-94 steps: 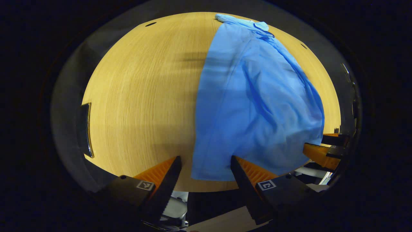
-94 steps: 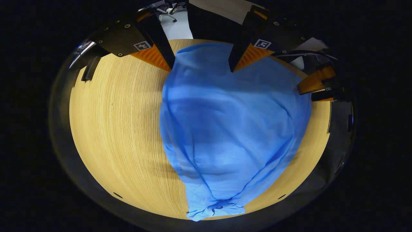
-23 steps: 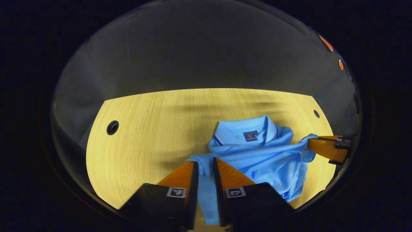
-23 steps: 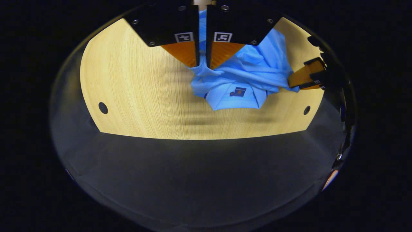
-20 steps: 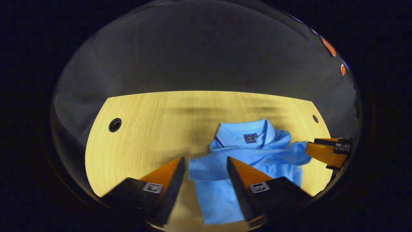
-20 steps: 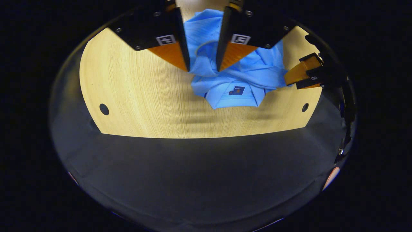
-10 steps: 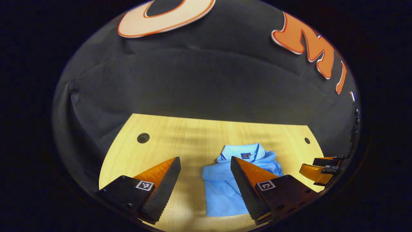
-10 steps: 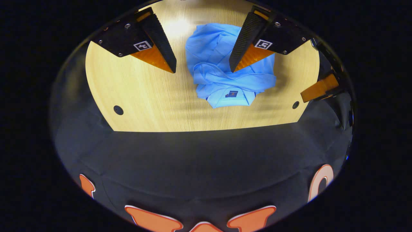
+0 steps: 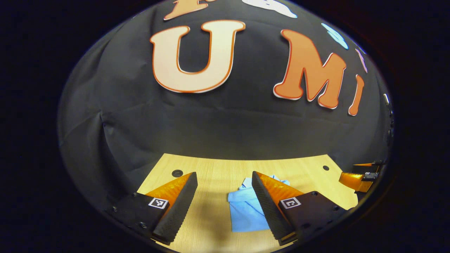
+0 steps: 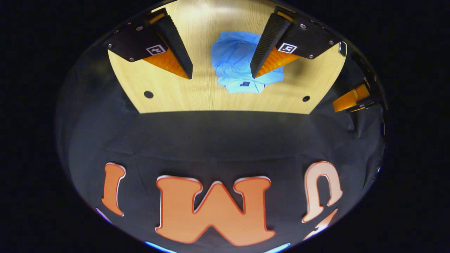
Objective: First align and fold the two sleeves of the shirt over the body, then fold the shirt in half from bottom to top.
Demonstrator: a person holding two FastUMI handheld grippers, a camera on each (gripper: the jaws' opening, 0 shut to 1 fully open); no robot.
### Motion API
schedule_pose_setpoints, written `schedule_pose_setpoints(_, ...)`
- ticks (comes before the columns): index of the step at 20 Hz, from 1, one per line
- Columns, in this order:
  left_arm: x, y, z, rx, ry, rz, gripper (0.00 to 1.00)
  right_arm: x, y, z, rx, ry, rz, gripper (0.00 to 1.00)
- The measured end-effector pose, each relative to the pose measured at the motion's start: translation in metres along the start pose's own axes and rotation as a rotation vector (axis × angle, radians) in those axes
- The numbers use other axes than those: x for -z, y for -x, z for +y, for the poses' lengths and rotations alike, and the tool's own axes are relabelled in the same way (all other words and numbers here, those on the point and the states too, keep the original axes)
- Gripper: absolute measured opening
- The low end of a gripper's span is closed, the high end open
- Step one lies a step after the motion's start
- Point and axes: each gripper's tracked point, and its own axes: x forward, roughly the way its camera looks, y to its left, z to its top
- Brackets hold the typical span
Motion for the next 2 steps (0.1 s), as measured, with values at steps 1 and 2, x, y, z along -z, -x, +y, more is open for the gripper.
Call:
schedule_pose_setpoints(1, -0.003, 0.013, 0.002, -0.012, -0.008, -0.032, 1.0, -0.004, 0.012, -0.001, 0.0, -0.001, -0.033, 1.0)
schedule_pose_setpoints(2, -0.006, 0.024, 0.004, -0.023, -0.02, -0.068, 0.99, -0.004, 0.022, -0.004, 0.01, -0.007, -0.059, 1.0)
